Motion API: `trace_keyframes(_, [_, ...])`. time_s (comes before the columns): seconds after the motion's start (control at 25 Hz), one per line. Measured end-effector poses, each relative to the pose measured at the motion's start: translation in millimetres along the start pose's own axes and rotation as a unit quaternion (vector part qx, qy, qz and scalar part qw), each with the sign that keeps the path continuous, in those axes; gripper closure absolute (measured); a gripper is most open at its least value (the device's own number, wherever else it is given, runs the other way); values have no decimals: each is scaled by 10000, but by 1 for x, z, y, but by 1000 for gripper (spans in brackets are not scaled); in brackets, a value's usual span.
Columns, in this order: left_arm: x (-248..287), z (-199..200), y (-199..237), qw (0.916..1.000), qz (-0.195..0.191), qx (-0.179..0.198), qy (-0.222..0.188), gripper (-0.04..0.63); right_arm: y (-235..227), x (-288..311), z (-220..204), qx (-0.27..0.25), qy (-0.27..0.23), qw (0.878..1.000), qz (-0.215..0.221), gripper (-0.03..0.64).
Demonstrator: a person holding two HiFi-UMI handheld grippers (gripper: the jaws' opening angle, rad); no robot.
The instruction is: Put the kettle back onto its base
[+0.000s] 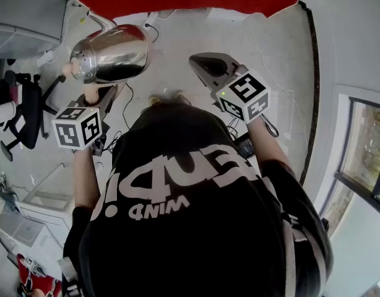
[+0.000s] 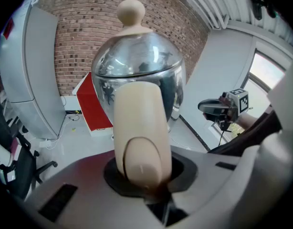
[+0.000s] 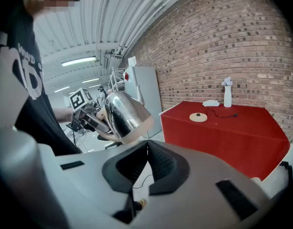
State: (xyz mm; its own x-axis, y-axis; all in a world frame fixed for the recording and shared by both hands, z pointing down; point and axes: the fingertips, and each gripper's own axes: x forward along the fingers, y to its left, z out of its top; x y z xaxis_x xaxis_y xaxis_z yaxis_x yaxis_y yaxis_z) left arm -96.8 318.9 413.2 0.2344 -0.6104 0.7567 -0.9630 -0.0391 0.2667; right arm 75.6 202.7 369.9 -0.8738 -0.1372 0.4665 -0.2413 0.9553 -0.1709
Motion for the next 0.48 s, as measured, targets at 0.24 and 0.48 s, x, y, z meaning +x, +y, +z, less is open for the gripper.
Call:
trace_keyframes(0.24, [5,-8,-2,9998,-169,-45,74,538,-2,4,2,47,-134,9999,-63,594])
trace_keyframes(0.48, [0,1,10,10000,-60,4,8,538,-5,9,15,211,-388,9987,-237,594])
